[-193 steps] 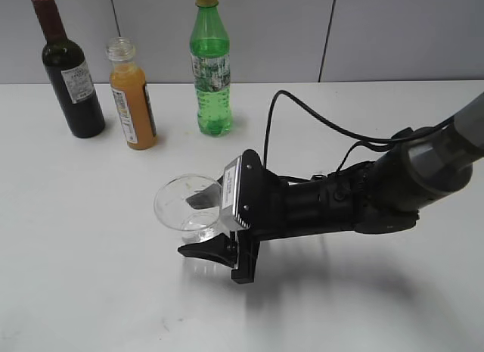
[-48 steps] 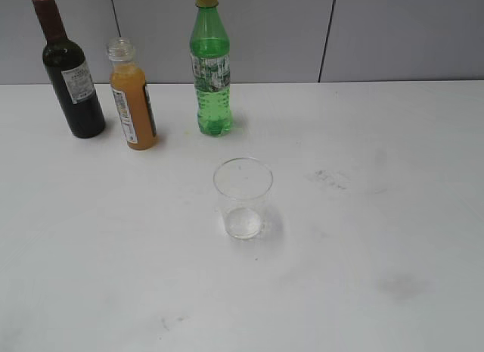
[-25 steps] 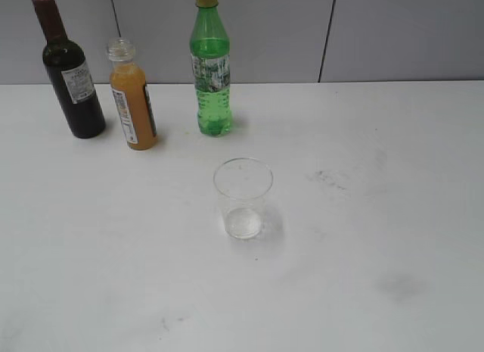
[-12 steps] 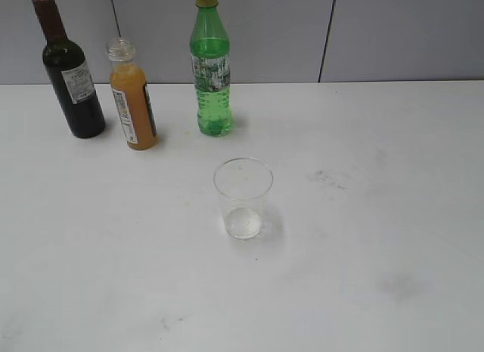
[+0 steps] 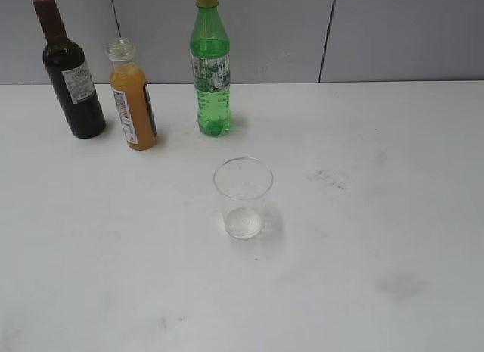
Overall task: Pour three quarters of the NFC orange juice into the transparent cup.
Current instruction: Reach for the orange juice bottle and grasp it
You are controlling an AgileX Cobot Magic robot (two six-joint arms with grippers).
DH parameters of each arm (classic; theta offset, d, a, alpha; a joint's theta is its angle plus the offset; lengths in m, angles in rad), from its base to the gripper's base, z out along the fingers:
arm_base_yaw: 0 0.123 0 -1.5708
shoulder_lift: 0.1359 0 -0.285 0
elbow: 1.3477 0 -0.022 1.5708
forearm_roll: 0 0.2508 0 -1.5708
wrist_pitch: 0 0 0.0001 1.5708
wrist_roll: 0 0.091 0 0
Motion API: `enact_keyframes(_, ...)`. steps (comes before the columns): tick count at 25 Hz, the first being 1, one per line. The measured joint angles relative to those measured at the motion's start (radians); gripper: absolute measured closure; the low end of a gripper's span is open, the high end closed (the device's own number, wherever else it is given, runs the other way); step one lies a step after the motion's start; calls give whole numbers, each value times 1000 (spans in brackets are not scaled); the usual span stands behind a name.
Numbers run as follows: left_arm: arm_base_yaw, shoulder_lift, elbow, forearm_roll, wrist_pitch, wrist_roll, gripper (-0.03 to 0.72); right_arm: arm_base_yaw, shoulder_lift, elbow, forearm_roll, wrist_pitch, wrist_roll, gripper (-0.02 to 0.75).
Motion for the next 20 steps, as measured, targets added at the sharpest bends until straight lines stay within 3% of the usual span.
enact_keyframes(8, 0, 227, 57, -78, -414, 0, 9, 0, 0, 0, 0, 0, 0, 147)
enact_keyframes(20, -34, 674, 99, -60, -1019, 9, 22, 0, 0, 0, 0, -1, -1, 147)
